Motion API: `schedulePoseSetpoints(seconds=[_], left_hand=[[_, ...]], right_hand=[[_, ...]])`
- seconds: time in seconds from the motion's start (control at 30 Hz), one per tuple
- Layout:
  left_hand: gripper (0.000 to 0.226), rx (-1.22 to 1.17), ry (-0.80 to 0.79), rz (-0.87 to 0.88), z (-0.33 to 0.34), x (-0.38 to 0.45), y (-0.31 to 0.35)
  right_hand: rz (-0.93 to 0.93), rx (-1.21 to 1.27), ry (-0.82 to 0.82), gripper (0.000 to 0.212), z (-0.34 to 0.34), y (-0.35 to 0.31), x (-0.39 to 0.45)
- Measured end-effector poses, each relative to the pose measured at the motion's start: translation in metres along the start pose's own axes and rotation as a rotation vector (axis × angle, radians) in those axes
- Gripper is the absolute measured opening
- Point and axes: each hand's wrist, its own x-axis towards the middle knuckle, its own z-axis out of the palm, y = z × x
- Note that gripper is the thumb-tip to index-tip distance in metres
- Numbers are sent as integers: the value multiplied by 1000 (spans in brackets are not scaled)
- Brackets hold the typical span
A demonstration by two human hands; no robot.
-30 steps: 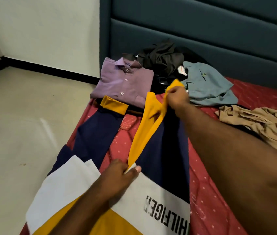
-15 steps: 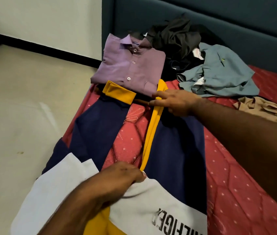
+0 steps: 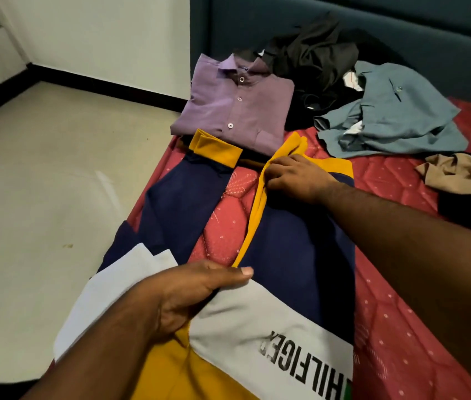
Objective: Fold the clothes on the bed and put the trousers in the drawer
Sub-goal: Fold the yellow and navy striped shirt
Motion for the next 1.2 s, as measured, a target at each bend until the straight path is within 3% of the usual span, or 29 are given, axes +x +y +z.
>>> schedulePoseSetpoints(seconds=[0.1, 0.17, 0.27, 0.37, 0.57, 0.67, 0.73, 0.87, 0.97, 1.1, 1.2], left_hand=[[42, 100, 81, 50, -4, 2, 1], [23, 237, 184, 111, -8, 5, -3], [51, 409, 229, 131, -11, 8, -10], [48, 524, 196, 132, -9, 12, -13], [52, 686, 117, 141, 0, 8, -2], [51, 762, 107, 120, 7, 2, -2], [48, 822, 123, 115, 9, -1, 0], [39, 865, 75, 88, 8, -8, 3], [31, 899, 29, 58, 4, -16, 4], [29, 759, 24, 69, -8, -15, 1], [36, 733, 50, 47, -19, -14, 4]], right_hand=[[41, 14, -106, 34, 1, 1, 6], [57, -18, -117, 35, 0, 7, 6], [-38, -142, 35, 29, -7, 24, -2], [-35, -110, 204, 28, -22, 39, -24], [370, 171, 222, 22, -38, 47, -79], [385, 278, 286, 20, -53, 47, -78], [221, 231, 160, 30, -62, 43, -58], [-11, 75, -308, 59, -67, 2, 15], [-30, -34, -505, 50, -60, -18, 53], [-44, -101, -564, 50, -70, -7, 59], [65, -6, -644, 19, -81, 16, 32]])
